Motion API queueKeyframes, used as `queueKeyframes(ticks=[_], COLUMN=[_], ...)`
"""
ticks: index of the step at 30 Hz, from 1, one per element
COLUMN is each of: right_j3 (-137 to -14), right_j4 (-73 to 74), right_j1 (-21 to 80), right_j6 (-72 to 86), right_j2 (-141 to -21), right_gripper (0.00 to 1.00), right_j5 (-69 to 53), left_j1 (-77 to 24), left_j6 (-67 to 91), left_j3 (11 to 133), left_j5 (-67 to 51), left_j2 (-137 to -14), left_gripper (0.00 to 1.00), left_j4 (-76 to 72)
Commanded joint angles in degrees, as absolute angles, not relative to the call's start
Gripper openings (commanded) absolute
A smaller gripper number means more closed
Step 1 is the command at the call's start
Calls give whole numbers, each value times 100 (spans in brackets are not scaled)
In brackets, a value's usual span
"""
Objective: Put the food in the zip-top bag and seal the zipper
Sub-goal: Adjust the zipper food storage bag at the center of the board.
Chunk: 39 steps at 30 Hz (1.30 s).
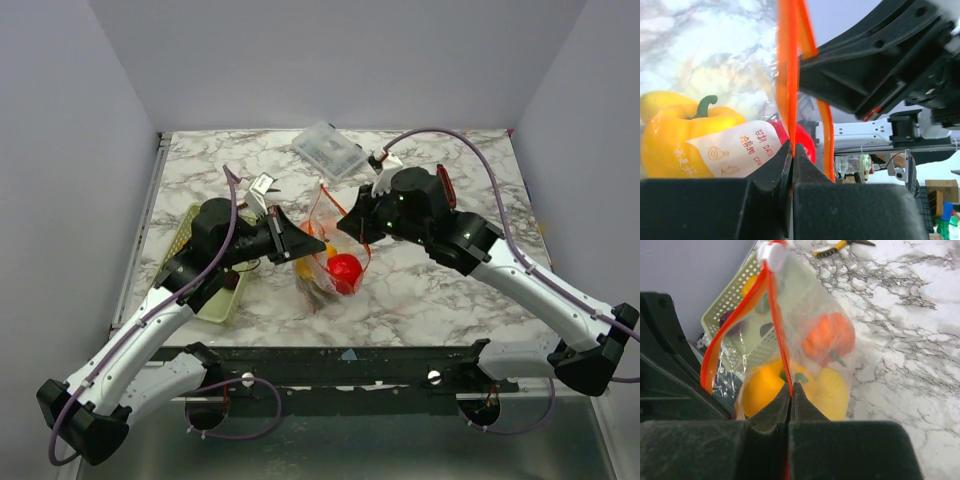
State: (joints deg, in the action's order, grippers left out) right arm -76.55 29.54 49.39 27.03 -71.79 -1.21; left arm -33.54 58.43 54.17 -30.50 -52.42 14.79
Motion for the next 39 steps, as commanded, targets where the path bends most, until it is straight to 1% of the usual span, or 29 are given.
queueKeyframes(ticks=[1,4,7,9,11,13,15,17,19,21,23,26,29,31,33,35,37,39], right_j3=[-7621,-8142,-8901,-9616,-10067,-10103,-9902,-9583,-9198,-9082,-9292,-10023,-10498,-10383,-9914,-9302,-8627,-8235], right_j4=[3060,3624,3997,4416,4561,4509,4407,4190,3833,3666,3863,4618,4829,4604,4249,3880,3556,3338], right_j1=[4945,4934,4922,4922,4927,4922,4921,4922,4913,4880,4860,4860,4864,4869,4864,4865,4860,4836], right_j6=[2795,2584,2263,2210,2173,2200,2199,2207,2180,2100,1950,1834,1707,1725,1773,1750,1772,1785], right_j2=[-7621,-8072,-8375,-8588,-8657,-8675,-8732,-8836,-8969,-9265,-9643,-9974,-9686,-9292,-8903,-8630,-8518,-8571], right_gripper=[0,0,0,0,0,0,0,0,0,0,0,0,0,0,0,0,0,0], right_j5=[496,1274,1437,1322,792,238,-73,-20,298,657,966,1168,807,284,-277,-581,-371,-178], left_j1=[-3300,-3353,-3508,-3529,-3520,-3525,-3527,-3512,-3443,-3363,-3311,-3298,-3313,-3310,-3309,-3306,-3273,-3197], left_j6=[6767,6987,7001,7225,7277,7305,7489,7635,7843,7909,7948,8031,7840,7706,7724,7835,7980,8135], left_j3=[4215,3674,3778,3899,4177,4443,4454,4229,3893,3487,3267,3348,3835,4124,4242,4143,3903,3566], left_j5=[-2910,-3150,-3231,-3376,-3395,-3298,-3212,-3109,-3123,-3307,-3422,-3510,-3427,-3271,-3039,-2849,-2756,-2933], left_j2=[-5309,-5355,-5192,-4999,-4826,-4745,-4702,-4750,-4930,-5197,-5425,-5489,-5294,-5087,-4920,-4843,-4928,-5162], left_gripper=[0,0,0,0,0,0,0,0,0,0,0,0,0,0,0,0,0,0], left_j4=[1030,432,470,310,377,611,556,469,408,-81,-335,-610,-203,192,418,346,298,-56])
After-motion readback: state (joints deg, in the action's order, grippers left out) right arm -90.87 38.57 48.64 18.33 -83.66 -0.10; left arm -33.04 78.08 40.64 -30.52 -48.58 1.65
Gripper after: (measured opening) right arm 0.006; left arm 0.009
